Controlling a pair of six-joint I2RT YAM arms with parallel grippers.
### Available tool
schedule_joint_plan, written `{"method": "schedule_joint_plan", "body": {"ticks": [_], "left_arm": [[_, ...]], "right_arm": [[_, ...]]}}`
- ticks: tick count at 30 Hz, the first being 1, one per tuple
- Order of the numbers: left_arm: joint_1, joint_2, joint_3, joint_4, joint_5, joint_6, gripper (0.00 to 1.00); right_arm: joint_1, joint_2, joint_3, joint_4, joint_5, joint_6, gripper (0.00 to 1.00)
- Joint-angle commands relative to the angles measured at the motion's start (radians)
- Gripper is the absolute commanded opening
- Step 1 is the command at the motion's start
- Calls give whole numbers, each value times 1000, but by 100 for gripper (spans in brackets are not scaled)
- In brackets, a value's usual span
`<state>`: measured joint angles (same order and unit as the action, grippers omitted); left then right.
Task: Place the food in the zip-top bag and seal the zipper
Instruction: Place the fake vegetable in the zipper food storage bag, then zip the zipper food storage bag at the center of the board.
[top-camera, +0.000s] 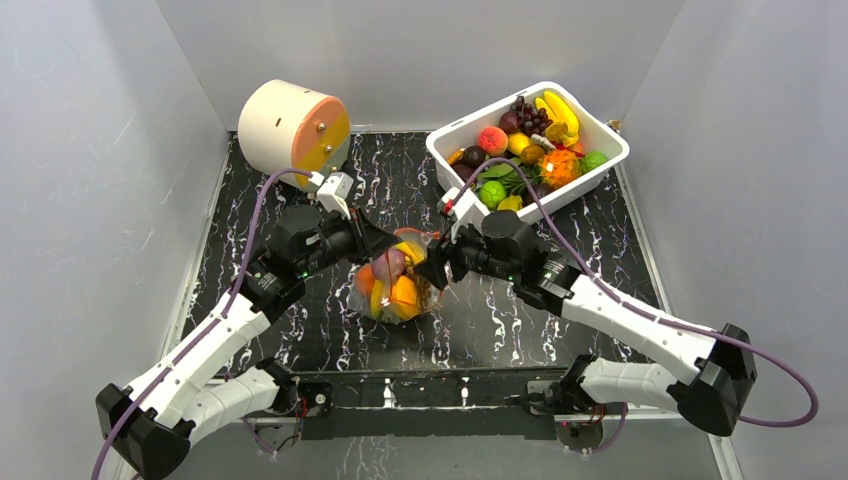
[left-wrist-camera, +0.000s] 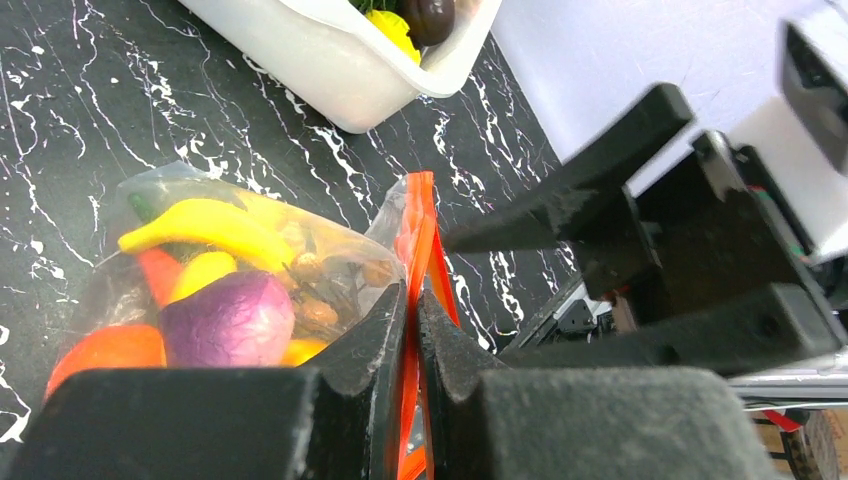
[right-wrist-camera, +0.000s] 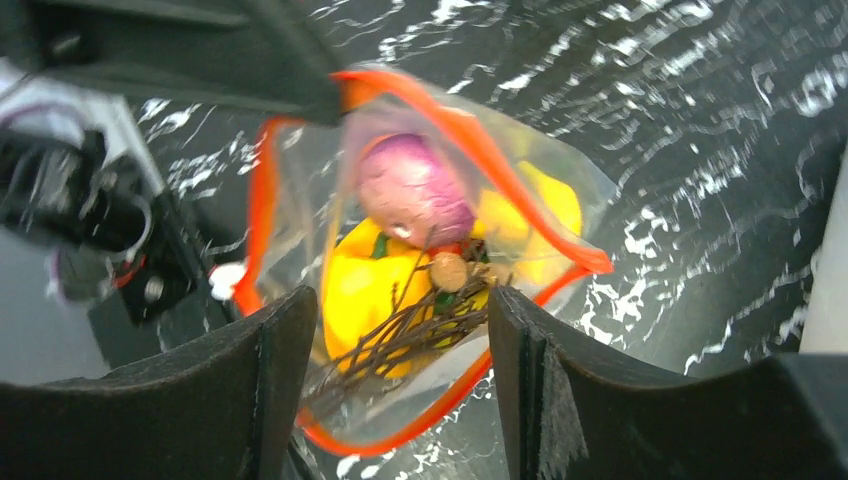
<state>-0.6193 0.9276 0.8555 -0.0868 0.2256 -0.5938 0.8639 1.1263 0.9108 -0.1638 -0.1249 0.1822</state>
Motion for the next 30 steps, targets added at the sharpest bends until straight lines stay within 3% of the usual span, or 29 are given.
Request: {"method": "schedule_joint_plan", "body": {"ticks": [1, 3, 8, 13, 19, 24, 30], "left_arm": [[-3, -18, 17, 35, 5, 12, 7], [-3, -16, 17, 38, 6, 12, 6], [-3, -18, 18, 30, 0, 14, 7], [-3, -7, 14, 36, -3, 15, 7], [-3, -4, 13, 34, -10, 18, 7], [-4, -3, 8, 38, -11, 16, 6], [-3, -4, 8, 34, -12, 16, 7]], "right_arm": [[3, -92, 1, -11, -309, -327, 59], [4, -137, -49, 6, -417, -451, 54], [4, -197, -131, 143, -442, -423, 35], [24, -140, -97, 120, -440, -396, 35], [116, -76, -54, 97, -279, -376, 36], [198, 1, -24, 77, -159, -382, 47], [265, 71, -15, 90, -73, -406, 47]]}}
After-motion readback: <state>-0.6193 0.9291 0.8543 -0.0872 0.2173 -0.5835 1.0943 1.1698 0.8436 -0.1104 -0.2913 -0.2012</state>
